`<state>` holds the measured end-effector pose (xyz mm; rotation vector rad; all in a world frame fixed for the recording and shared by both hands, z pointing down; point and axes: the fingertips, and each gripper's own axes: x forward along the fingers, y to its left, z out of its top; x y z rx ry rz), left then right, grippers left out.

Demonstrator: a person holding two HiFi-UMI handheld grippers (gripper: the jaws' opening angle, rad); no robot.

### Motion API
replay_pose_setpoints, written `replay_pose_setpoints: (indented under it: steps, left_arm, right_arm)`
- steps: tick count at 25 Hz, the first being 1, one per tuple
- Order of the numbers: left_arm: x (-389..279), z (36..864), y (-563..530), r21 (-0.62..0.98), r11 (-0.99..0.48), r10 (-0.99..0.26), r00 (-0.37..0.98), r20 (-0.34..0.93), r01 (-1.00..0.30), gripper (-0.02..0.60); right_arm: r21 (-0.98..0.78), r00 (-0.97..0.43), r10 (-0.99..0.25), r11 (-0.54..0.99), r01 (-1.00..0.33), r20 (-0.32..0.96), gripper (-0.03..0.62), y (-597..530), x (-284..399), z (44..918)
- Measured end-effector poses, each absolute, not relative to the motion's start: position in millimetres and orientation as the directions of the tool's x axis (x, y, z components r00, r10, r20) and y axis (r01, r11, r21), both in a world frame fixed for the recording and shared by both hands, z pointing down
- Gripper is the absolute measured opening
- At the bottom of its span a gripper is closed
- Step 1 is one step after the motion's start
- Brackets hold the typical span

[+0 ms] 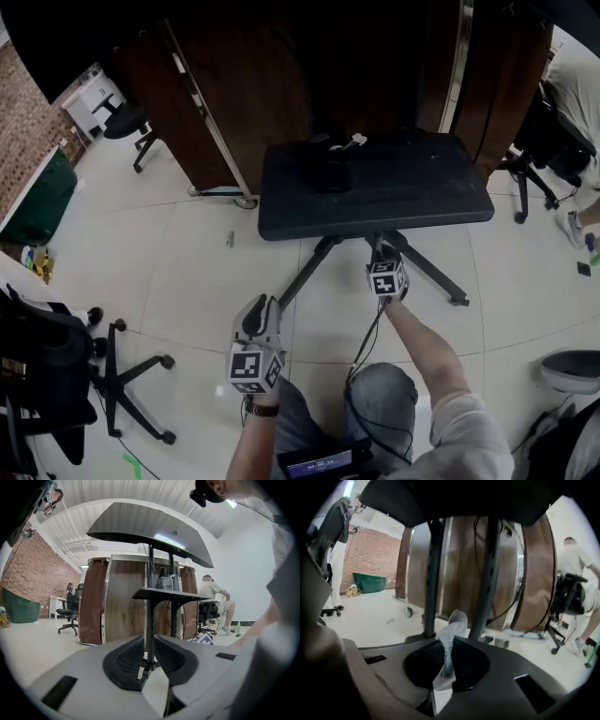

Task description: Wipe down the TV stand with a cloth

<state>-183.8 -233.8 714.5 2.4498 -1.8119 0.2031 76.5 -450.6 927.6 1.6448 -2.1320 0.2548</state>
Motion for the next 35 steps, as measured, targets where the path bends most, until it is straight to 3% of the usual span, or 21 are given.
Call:
replay_pose_setpoints:
  steps: [3, 6, 13, 15, 17, 21, 24, 26, 31, 33, 35]
  left_arm:
    - [-182, 715, -240, 0.005, -0.292, -0.945, 0.289, 0.152, -0.956, 0.075]
    - [-182, 719, -248, 0.015, -0.292, -0.946, 0.291, 0.147, -0.956, 0.075]
    - [-175, 731, -253, 0.019, -0.293, -0.941, 0.292, 0.171, -0.956, 0.075]
    - [-177, 734, -254, 0.019, -0.285, -0.942, 0.284, 0.178, -0.958, 0.075]
    - [-180, 737, -254, 0.021, -0.278, -0.943, 0.277, 0.184, -0.96, 0.075]
    - [-184, 739, -257, 0.029, -0.272, -0.945, 0.272, 0.182, -0.962, 0.075]
    - [-186, 738, -257, 0.036, -0.266, -0.948, 0.268, 0.173, -0.963, 0.075]
    - [-188, 738, -253, 0.043, -0.259, -0.95, 0.263, 0.169, -0.965, 0.075]
    - [-200, 740, -240, 0.022, -0.252, -0.949, 0.252, 0.187, -0.967, 0.075]
    - [-214, 742, -231, -0.017, -0.241, -0.951, 0.232, 0.205, -0.97, 0.075]
    - [-237, 745, -223, -0.034, -0.205, -0.959, 0.193, 0.21, -0.978, 0.075]
  right_arm:
    - [0.192, -0.147, -0.961, 0.194, -0.962, 0.233, 0.025, -484, 114, 827]
    - [0.178, -0.153, -0.969, 0.188, -0.966, 0.193, 0.025, -503, 124, 795]
    - [-0.035, -0.138, -0.795, 0.146, -0.989, 0.591, 0.025, -471, 144, 994]
    - [-0.075, -0.134, -0.77, 0.111, -0.991, 0.624, 0.025, -458, 145, 1020]
    - [-0.069, -0.139, -0.822, 0.121, -0.99, 0.552, 0.023, -466, 146, 997]
    - [0.03, -0.139, -0.951, 0.153, -0.988, 0.276, 0.025, -509, 153, 866]
    - [0.102, -0.16, -0.965, 0.184, -0.978, 0.209, 0.025, -526, 143, 817]
    - [0.092, -0.145, -0.949, 0.177, -0.98, 0.28, 0.025, -523, 142, 846]
    - [0.0, -0.118, -0.784, 0.148, -0.989, 0.61, 0.025, -462, 135, 1015]
    - [0.001, -0.153, -0.75, 0.2, -0.98, 0.644, 0.025, -446, 114, 1042]
    - [0.041, -0.238, -0.778, 0.32, -0.947, 0.581, 0.025, -457, 72, 1017]
